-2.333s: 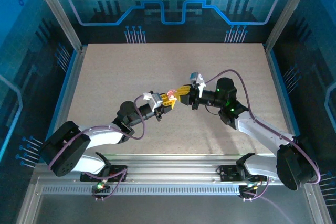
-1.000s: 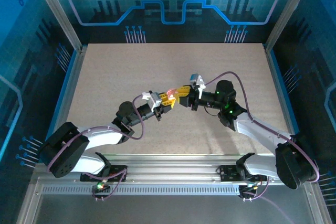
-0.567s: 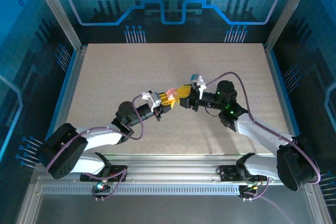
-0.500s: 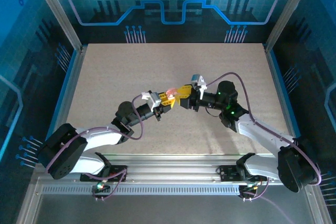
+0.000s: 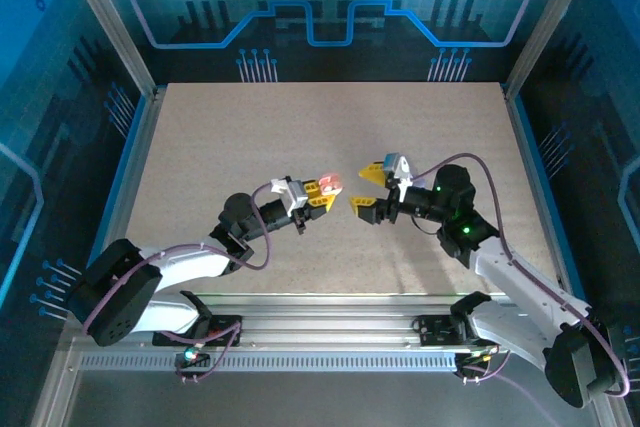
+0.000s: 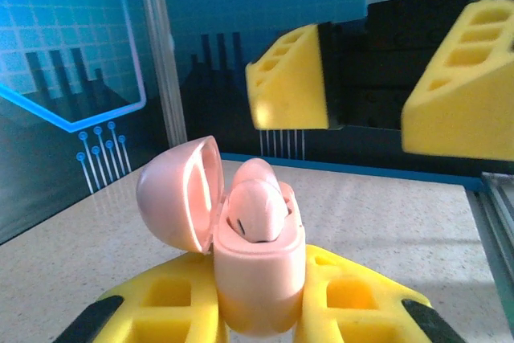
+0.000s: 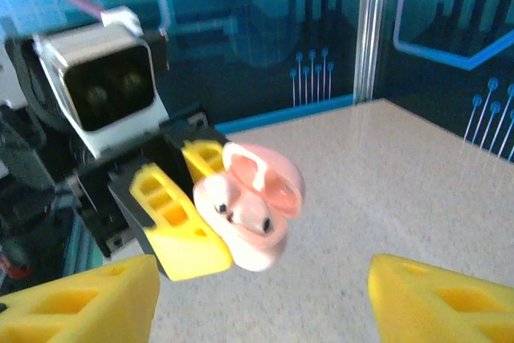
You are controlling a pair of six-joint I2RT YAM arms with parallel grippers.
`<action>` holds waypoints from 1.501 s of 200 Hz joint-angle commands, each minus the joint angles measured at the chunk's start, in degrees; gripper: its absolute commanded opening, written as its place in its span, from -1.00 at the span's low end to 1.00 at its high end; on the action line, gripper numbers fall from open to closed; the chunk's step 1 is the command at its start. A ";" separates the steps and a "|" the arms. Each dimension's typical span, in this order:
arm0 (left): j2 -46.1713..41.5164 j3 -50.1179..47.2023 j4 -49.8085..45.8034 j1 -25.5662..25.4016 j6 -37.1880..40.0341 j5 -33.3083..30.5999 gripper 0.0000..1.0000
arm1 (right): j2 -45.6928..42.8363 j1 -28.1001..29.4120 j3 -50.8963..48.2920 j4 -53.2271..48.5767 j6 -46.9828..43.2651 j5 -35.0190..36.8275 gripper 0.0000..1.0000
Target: Insert the wireless bluetooth earbuds into the charging case
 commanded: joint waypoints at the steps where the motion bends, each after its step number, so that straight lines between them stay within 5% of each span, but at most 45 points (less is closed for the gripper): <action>1: -1.96 1.64 -0.94 -0.34 2.54 5.24 -0.74 | -0.03 -1.73 3.83 -11.41 -8.02 -4.89 0.44; 76: -2.98 3.76 -5.33 -0.33 3.82 8.84 -0.74 | 7.20 -2.36 12.01 -24.47 -17.54 -14.18 0.50; 176: -2.54 4.99 -6.07 -0.34 3.67 8.74 -0.73 | 14.80 2.31 20.62 -31.36 -25.69 -16.46 0.43; 300: -2.63 4.64 -6.72 -0.34 3.54 8.21 -0.73 | 5.48 -3.03 16.59 -29.57 -28.33 -19.86 0.24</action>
